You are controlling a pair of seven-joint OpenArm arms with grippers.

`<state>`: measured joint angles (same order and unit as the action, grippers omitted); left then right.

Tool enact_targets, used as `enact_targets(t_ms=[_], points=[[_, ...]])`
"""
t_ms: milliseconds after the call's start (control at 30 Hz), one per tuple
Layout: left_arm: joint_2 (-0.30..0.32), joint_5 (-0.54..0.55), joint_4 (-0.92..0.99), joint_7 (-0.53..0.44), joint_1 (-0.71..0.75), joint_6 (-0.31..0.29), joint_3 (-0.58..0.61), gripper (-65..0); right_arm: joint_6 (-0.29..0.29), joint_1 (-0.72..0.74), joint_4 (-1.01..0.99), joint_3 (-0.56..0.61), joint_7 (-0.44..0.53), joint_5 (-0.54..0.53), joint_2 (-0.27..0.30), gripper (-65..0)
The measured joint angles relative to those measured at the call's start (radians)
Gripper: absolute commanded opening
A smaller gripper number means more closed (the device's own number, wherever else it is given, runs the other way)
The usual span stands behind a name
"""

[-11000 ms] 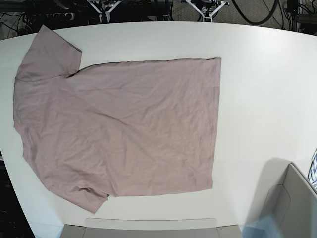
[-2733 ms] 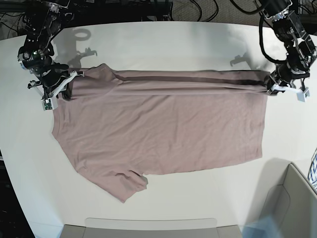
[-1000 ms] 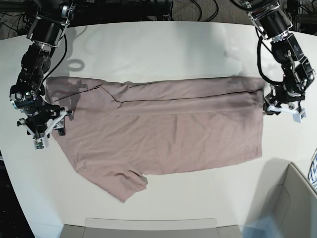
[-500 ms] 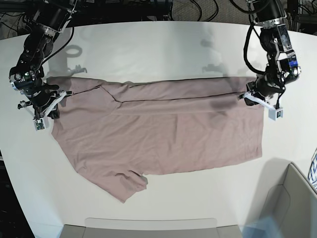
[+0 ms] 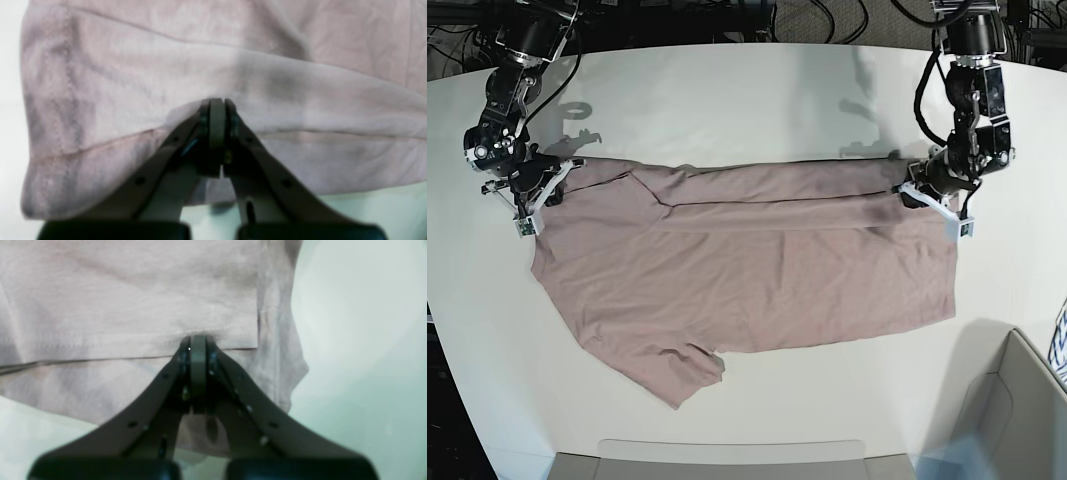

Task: Fold the T-shirt properly
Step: 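Grasp the shirt edge with both grippers and drag it toward the robot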

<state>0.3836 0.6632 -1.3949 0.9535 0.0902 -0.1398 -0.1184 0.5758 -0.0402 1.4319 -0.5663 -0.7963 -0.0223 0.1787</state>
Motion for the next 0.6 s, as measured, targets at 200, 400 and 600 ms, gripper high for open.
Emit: enact_targets(t_ms=[200,400,600], points=[[0.041,0.05,0.003,-0.151,0.119,-0.032,0.0,-65.0,0.0,-0.076,0.021,-0.006,0.037,-0.068,0.013,-65.0],[0.049,0.061,-0.015,-0.309,0.241,-0.046,-0.002,-65.0,0.001,-0.196,0.134,-0.006,0.033,-0.093,0.006,-65.0],[0.052,0.076,-0.027,-0.451,0.362,-0.076,-0.008,-65.0,0.01,-0.302,0.203,-0.061,0.011,-0.166,-0.002,-65.0]])
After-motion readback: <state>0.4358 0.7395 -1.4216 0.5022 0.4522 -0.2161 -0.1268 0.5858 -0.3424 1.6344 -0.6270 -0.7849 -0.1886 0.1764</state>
